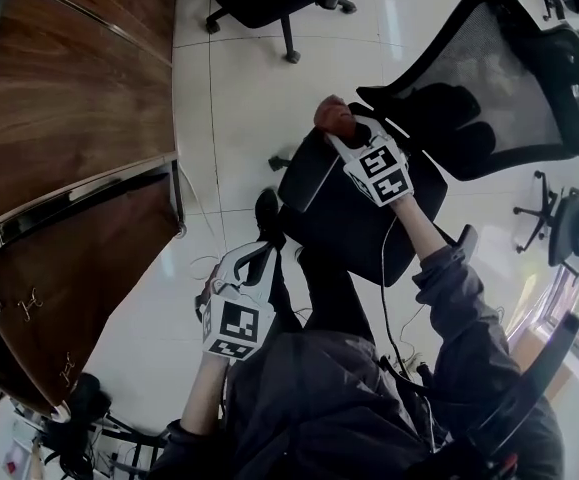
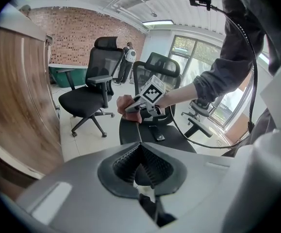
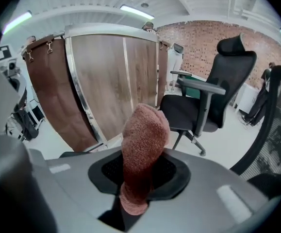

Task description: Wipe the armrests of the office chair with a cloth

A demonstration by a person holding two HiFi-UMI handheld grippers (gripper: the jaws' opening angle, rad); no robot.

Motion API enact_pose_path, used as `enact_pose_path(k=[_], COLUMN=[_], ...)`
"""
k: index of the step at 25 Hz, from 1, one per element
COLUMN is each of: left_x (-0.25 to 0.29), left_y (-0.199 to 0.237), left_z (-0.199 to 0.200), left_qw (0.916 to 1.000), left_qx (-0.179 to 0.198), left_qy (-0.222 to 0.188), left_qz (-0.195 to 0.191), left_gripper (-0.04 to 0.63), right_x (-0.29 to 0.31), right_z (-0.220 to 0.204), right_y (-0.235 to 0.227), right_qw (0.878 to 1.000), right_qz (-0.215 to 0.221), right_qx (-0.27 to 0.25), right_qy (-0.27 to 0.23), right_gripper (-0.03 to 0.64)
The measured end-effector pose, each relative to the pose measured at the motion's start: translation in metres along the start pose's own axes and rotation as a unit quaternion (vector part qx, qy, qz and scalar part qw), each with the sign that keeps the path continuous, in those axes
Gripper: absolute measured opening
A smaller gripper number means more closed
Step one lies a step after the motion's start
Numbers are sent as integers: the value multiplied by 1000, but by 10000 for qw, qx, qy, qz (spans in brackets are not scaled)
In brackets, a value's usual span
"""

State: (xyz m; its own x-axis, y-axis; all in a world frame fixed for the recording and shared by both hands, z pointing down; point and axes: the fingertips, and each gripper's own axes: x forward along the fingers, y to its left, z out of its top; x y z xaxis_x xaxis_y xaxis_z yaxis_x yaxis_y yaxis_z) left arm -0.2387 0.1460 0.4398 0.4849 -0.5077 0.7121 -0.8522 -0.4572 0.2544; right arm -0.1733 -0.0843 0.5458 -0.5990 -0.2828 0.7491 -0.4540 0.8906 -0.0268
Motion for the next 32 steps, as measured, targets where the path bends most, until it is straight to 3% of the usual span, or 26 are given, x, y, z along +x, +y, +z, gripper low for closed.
enact_pose_path(k=[8,12,16,19,23,27,32], left_x=[11,21,23,19,12,10,10], left_y=[-3,-9,-11,-8,-4,-2,-2], left_z=[1,11,6,-6,-21,-30,-35], left_qw=[9999,9996,9995,9996,9996,9992,9988], left_qx=[41,129,146,122,100,149,185], left_qy=[-55,-142,-62,38,156,253,330], left_qz=[-116,-206,-272,-251,-233,-255,-301], left_gripper=[15,15,15,15,15,15,15], right_x=[-34,-50,-50,-49,-46,-19,28], right_z=[-1,-12,-39,-61,-101,-134,-167], right_y=[139,169,143,98,58,38,26], right_qw=[9945,9913,9955,9958,9843,9749,9595], right_qz=[993,1276,911,284,-359,-553,-480], right_qx=[-18,-37,197,864,1728,2148,2736], right_qy=[-326,-313,-175,-129,-40,210,466], right_gripper=[92,92,92,92,92,92,92])
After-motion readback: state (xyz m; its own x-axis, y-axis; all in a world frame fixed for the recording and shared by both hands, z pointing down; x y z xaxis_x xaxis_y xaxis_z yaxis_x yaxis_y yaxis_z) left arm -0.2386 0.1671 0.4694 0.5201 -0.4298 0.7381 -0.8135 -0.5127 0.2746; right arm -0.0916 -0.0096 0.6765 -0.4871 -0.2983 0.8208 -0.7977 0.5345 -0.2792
